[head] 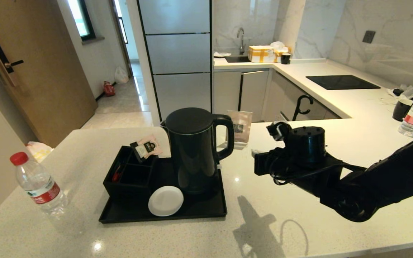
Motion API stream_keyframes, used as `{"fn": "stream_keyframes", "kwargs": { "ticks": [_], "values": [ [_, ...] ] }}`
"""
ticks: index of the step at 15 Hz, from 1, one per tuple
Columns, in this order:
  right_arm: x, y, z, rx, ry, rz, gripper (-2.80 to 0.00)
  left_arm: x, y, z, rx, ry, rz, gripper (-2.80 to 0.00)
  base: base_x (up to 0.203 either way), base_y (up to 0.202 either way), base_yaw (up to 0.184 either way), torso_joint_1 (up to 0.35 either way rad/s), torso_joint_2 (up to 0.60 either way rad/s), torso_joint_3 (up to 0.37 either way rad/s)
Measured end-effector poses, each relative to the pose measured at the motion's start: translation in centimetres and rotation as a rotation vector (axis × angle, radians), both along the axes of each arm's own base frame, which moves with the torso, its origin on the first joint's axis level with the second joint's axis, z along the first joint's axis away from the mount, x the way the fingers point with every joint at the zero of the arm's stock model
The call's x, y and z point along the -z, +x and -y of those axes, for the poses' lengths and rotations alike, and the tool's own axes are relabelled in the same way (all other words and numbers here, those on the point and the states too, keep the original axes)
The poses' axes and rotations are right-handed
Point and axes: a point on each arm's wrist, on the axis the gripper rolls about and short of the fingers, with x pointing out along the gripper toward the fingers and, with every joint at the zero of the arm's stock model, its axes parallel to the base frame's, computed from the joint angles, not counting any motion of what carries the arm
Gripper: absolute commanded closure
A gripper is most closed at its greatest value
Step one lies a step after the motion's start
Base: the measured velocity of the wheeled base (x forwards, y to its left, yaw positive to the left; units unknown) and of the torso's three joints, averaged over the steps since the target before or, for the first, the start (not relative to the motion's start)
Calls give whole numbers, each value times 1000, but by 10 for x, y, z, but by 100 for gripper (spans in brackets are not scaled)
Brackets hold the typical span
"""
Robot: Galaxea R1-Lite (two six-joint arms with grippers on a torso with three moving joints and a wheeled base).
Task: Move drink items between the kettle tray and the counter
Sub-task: Pick up the kettle
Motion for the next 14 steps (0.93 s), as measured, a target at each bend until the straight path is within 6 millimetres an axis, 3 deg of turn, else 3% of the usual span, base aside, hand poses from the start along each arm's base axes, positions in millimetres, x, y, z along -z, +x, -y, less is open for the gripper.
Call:
{"fn": "stream_keyframes", "kwargs": {
  "ticks": [2,3,4,14],
  "values": [
    [-1,3,-9,-7,3,12,0,0,0,0,0,0,0,0,0,0,0,0,0,0],
    [-3,5,-11,-9,4,14,-180,0,0,0,0,0,0,0,0,0,0,0,0,0],
    [-6,6,-15,-15,7,21,-280,0,0,0,0,0,0,0,0,0,0,0,0,0],
    [-4,14,-30,-19,9,47,-280,0,0,0,0,0,0,0,0,0,0,0,0,0]
  ]
}}
